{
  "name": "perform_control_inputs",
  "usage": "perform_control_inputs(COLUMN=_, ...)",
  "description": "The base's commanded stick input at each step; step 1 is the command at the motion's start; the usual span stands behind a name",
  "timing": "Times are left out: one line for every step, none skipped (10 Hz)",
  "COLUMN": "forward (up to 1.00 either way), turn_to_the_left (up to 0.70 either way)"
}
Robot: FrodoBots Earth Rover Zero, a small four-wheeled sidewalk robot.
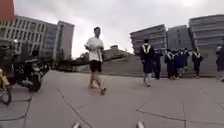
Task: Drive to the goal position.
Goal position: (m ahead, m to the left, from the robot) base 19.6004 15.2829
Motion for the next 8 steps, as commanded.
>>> perform_control_inputs(forward=0.0, turn_to_the_left=0.0)
perform_control_inputs(forward=0.0, turn_to_the_left=0.0)
perform_control_inputs(forward=0.0, turn_to_the_left=0.0)
perform_control_inputs(forward=0.0, turn_to_the_left=0.0)
perform_control_inputs(forward=0.0, turn_to_the_left=0.0)
perform_control_inputs(forward=0.0, turn_to_the_left=0.0)
perform_control_inputs(forward=0.59, turn_to_the_left=0.0)
perform_control_inputs(forward=0.7, turn_to_the_left=0.0)
